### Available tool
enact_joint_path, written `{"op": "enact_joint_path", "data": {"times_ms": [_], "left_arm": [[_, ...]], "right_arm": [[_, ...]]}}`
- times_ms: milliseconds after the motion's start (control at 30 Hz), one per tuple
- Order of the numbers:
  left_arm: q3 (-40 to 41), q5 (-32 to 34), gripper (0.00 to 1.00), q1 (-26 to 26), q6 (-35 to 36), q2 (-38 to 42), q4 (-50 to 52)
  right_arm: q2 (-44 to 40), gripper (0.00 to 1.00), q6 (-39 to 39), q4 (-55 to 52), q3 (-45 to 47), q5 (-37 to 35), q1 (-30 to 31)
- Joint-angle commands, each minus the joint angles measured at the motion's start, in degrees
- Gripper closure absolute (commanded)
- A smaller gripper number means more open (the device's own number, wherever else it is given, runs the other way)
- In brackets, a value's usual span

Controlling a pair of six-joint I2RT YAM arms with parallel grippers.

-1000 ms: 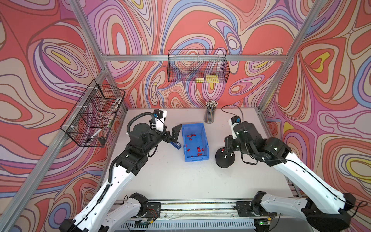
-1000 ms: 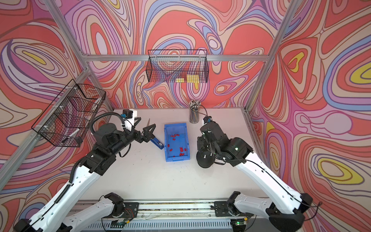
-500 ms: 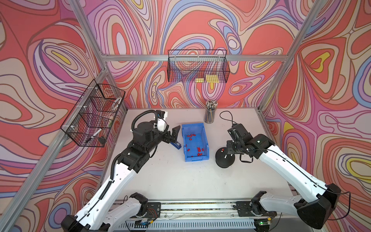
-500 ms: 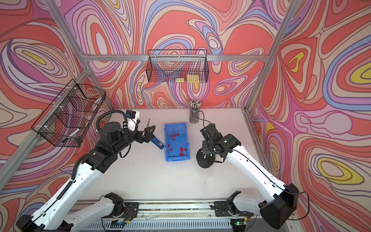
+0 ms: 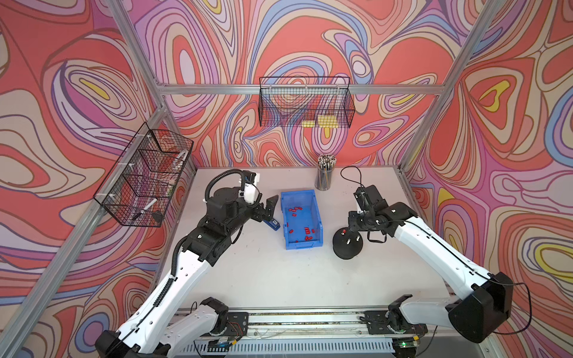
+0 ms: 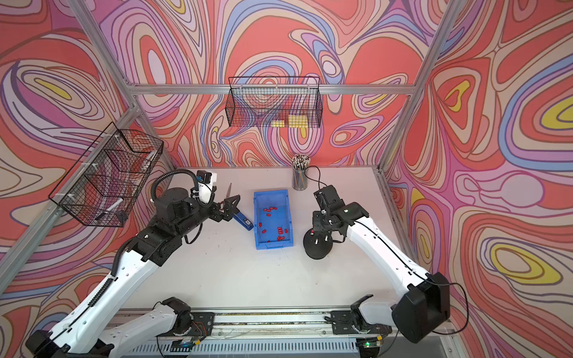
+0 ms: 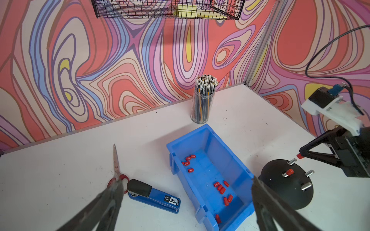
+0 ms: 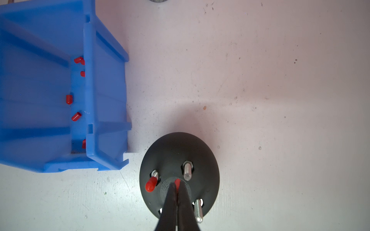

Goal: Cover the protruding screws with screw protection sleeves
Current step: Attach the screw protection sleeve to the screw.

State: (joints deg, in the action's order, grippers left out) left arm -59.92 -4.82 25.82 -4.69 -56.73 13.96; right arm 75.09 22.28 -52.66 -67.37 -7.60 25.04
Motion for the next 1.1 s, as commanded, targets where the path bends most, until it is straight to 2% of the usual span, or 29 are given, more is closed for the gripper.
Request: {"op": "enact_joint_path", "data": {"times_ms": [0,1067], "left_arm": [[-1.54,0.46,0.01,-0.14,0.72,-0.29,0.54],[-1.82,-0.03,0.01,-0.17,0.62,-0.85,0.71]], "right_arm": [[0.63,1.0,-1.1,1.01,1.25,0.92,-0.86],[1.25,1.0,-1.72,1.36,2.42,1.46,-2.1]]}}
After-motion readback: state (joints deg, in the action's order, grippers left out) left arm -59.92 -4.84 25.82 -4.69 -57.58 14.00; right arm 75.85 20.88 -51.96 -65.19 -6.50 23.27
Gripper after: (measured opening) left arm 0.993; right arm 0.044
